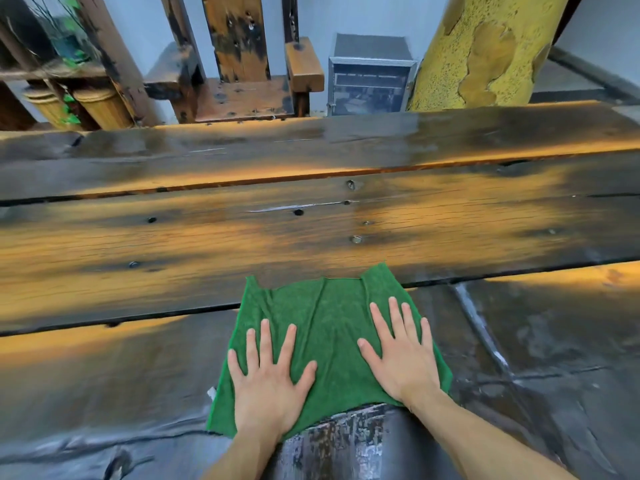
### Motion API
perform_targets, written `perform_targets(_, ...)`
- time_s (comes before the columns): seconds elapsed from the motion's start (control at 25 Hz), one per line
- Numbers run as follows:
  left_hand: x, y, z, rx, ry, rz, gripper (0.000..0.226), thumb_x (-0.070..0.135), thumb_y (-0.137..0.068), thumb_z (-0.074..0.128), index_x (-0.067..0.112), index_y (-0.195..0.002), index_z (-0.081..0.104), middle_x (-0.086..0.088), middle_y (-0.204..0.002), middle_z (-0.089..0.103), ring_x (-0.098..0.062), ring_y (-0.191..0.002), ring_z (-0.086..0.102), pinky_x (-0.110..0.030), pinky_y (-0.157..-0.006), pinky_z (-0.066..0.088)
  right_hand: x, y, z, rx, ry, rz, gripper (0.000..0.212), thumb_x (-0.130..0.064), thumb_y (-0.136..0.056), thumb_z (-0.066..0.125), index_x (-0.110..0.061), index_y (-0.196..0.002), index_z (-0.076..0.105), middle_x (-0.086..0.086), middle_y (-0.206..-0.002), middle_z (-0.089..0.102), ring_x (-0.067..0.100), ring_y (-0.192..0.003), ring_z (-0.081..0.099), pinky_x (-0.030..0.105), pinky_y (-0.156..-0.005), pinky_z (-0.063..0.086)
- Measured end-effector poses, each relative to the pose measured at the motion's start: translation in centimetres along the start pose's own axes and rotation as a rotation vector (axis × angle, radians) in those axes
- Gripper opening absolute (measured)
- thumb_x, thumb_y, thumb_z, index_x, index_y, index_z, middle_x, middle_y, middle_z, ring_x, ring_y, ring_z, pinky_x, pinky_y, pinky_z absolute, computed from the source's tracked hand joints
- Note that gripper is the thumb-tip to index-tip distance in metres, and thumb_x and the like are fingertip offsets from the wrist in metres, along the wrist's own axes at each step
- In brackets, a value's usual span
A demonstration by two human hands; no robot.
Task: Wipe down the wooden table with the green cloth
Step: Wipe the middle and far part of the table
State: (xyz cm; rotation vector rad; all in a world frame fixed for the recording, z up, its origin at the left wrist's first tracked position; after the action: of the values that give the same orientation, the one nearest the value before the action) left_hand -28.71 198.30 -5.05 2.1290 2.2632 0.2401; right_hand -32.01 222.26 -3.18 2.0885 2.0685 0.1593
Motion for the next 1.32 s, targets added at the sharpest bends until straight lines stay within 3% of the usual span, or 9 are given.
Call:
perform_targets(0.16,-0.6,5.5,0.8,0.003,0.012,0.0,0.074,0.076,-0.094,0.022,0.035,-0.151,0.045,-0.013,-0.16,0.038,-0.037,-0.144,0.039,-0.065,-0.112,0.021,0.4,5.3,1.6,0.034,-0.034,0.013,0.079,-0.076,-0.083,-0.011,-0.041,-0.154,-0.016,-0.001,-0.163,-0.021,0.021,-0.152,-0.02,0.049,-0.12,-0.012)
perform_targets(0.28,-0.8,10.2,1.2,0.013,0.047,0.008,0.075,0.076,-0.092,0.025,0.035,-0.151,0.044,-0.014,-0.161,0.036,-0.036,-0.146,0.034,-0.067,-0.111,0.024,0.8,10.0,3.1,0.061,-0.055,0.033,0.075,-0.074,-0.095,0.01,-0.035,-0.158,0.017,0.005,-0.166,0.014,0.028,-0.153,0.014,0.053,-0.118,0.008)
perform_targets(0.36,-0.8,12.9,1.3,0.011,0.078,0.007,0.076,0.077,-0.093,0.017,0.035,-0.151,0.042,-0.015,-0.16,0.037,-0.034,-0.148,0.03,-0.068,-0.111,0.023,1.0,12.7,4.0,0.068,-0.049,0.035,0.073,-0.071,-0.097,0.02,-0.031,-0.157,0.028,0.007,-0.163,0.026,0.03,-0.149,0.026,0.054,-0.115,0.015)
perform_targets(0.52,-0.9,17.4,1.4,-0.028,0.094,-0.001,0.079,0.077,-0.092,0.013,0.032,-0.149,0.044,-0.017,-0.159,0.039,-0.033,-0.149,0.029,-0.07,-0.11,0.024,1.7,17.8,5.3,0.125,-0.019,0.056,0.074,-0.07,-0.096,0.024,-0.027,-0.155,0.034,0.009,-0.162,0.029,0.028,-0.148,0.028,0.054,-0.114,0.019)
perform_targets(0.76,-0.5,21.9,2.8,-0.112,0.126,-0.007,0.08,0.079,-0.086,0.021,0.036,-0.152,0.036,-0.009,-0.164,0.028,-0.026,-0.156,0.011,-0.069,-0.109,0.027,3.0,24.6,6.5,0.091,-0.154,0.153,0.075,-0.074,-0.093,0.018,-0.03,-0.153,0.033,0.006,-0.162,0.03,0.017,-0.154,-0.001,0.048,-0.119,0.012)
perform_targets(0.92,0.9,21.8,2.7,-0.08,0.144,-0.035,0.071,0.076,-0.088,0.02,0.044,-0.151,0.031,-0.009,-0.161,0.034,-0.036,-0.145,0.034,-0.075,-0.109,0.022,3.7,24.9,6.5,0.102,-0.225,0.248,0.075,-0.075,-0.092,0.016,-0.034,-0.155,0.022,0.001,-0.165,0.014,0.016,-0.154,-0.004,0.044,-0.121,0.004)
perform_targets(1.08,2.4,19.7,2.5,-0.051,0.167,-0.073,0.068,0.076,-0.089,0.018,0.049,-0.15,0.03,-0.011,-0.156,0.045,-0.038,-0.14,0.039,-0.079,-0.109,0.016,3.9,22.8,5.7,0.174,-0.225,0.314,0.073,-0.073,-0.094,0.015,-0.032,-0.155,0.025,0.006,-0.163,0.024,0.016,-0.153,-0.003,0.054,-0.116,0.022)
perform_targets(1.2,3.5,17.5,2.0,-0.062,0.22,-0.08,0.068,0.079,-0.088,0.014,0.05,-0.148,0.031,-0.011,-0.156,0.044,-0.042,-0.138,0.042,-0.08,-0.106,0.01,4.4,20.8,5.2,0.175,-0.249,0.338,0.072,-0.074,-0.093,0.013,-0.038,-0.155,0.02,0.0,-0.164,0.017,0.015,-0.154,-0.002,0.051,-0.118,0.013)
perform_targets(1.32,4.7,15.0,1.7,-0.081,0.223,-0.065,0.069,0.079,-0.088,0.012,0.05,-0.148,0.03,-0.013,-0.157,0.043,-0.044,-0.139,0.043,-0.081,-0.105,0.009,5.1,18.2,4.7,0.125,-0.237,0.328,0.075,-0.073,-0.094,0.015,-0.032,-0.154,0.031,0.007,-0.16,0.036,0.027,-0.148,0.023,0.048,-0.117,0.007)
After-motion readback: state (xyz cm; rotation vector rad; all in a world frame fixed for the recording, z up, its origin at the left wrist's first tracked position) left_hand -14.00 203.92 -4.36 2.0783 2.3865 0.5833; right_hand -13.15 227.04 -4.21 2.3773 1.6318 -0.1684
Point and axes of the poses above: each hand's wrist, its own y-axis away from the middle knuckle, its own z-axis out of the palm, x = y × z, the point moved 4 cm from there along -y, towards the middle knuckle
